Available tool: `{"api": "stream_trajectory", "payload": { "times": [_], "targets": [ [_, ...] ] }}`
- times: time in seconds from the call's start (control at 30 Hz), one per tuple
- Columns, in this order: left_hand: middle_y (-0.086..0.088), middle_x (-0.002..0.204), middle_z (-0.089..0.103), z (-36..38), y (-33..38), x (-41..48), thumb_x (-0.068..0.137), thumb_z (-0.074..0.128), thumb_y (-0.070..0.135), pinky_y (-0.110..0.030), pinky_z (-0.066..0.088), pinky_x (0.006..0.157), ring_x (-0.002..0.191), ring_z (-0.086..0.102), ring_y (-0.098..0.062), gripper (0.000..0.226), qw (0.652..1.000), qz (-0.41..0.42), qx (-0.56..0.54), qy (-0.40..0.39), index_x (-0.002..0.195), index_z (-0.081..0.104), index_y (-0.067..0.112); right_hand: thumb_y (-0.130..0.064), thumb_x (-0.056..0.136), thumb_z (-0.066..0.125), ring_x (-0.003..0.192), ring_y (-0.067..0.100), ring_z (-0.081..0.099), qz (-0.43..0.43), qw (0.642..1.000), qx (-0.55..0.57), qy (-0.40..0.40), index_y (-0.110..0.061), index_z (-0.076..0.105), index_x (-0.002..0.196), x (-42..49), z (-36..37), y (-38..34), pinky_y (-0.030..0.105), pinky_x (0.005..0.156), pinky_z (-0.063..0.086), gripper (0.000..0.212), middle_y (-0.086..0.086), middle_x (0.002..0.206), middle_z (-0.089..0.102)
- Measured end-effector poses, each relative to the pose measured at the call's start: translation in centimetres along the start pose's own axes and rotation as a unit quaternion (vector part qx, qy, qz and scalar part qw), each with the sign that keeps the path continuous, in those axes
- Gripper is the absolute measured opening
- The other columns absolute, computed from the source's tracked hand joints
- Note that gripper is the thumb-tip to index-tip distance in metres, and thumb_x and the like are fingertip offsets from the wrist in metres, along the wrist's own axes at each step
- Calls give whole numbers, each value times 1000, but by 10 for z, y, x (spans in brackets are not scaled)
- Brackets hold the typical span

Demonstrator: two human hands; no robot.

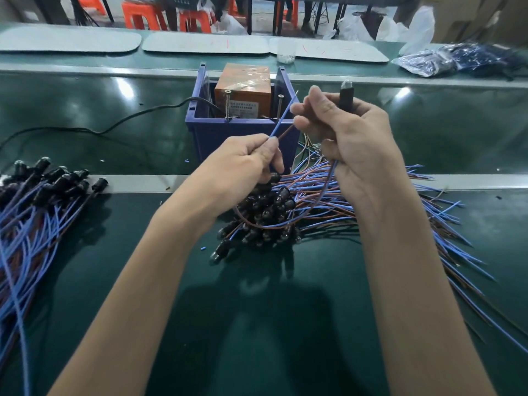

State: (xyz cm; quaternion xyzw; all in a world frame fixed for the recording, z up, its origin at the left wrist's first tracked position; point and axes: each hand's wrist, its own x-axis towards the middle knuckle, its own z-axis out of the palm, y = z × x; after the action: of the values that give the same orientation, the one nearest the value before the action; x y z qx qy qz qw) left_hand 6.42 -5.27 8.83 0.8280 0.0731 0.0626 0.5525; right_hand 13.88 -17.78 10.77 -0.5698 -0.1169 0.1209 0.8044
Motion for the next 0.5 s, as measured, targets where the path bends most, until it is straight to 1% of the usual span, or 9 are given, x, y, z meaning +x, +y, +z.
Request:
{"api": "stream_trajectory", "payload": {
  "times": [0.07,0.13,0.2,0.27,0.33,0.4,0.5],
  "targets": [
    [12,41,34,-1,1,0,104,37,27,-16,21,38,41,24,-4,42,1000,1,-1,1,67,54,19,-13,89,65,53,6,67,1,1000,12,3,-7,62,77,-1,0,-1,9,37,33,14,2,65,72],
    [12,41,34,-1,1,-1,104,37,27,-16,21,38,41,25,-4,41,1000,3,-4,2,67,54,20,-19,90,64,55,5,67,0,1000,-7,7,-9,61,74,0,0,0,9,36,28,19,1,67,72],
    [13,41,35,-2,1,-1,104,37,26,-15,21,37,41,25,-4,39,1000,1,-21,12,70,54,20,-26,91,63,54,5,66,9,1000,-9,14,-9,61,80,1,1,-1,11,36,24,20,2,69,73],
    [14,41,35,-2,3,-1,105,36,24,-13,21,35,37,25,-2,32,997,-9,-62,46,76,51,19,-30,93,59,50,4,62,24,999,-11,24,-8,59,88,3,0,-1,12,36,22,23,1,69,72],
    [13,40,37,-2,4,0,105,35,22,-13,20,33,34,24,-2,26,988,-20,-118,94,82,45,19,-28,95,58,44,2,57,34,999,-37,19,-7,61,88,3,0,-1,12,36,22,22,-2,65,70],
    [12,42,38,1,6,1,105,33,20,-14,20,33,34,23,-3,24,977,-19,-168,130,83,40,18,-23,94,59,41,1,50,34,996,-78,-6,-7,66,85,3,0,1,10,35,22,20,-4,62,66],
    [10,51,41,8,8,1,105,35,19,-15,21,36,35,26,-2,27,967,-3,-204,150,80,44,19,-14,91,62,41,2,32,14,991,-129,-25,-7,72,86,2,1,8,11,36,22,13,-7,56,49]
  ]
}}
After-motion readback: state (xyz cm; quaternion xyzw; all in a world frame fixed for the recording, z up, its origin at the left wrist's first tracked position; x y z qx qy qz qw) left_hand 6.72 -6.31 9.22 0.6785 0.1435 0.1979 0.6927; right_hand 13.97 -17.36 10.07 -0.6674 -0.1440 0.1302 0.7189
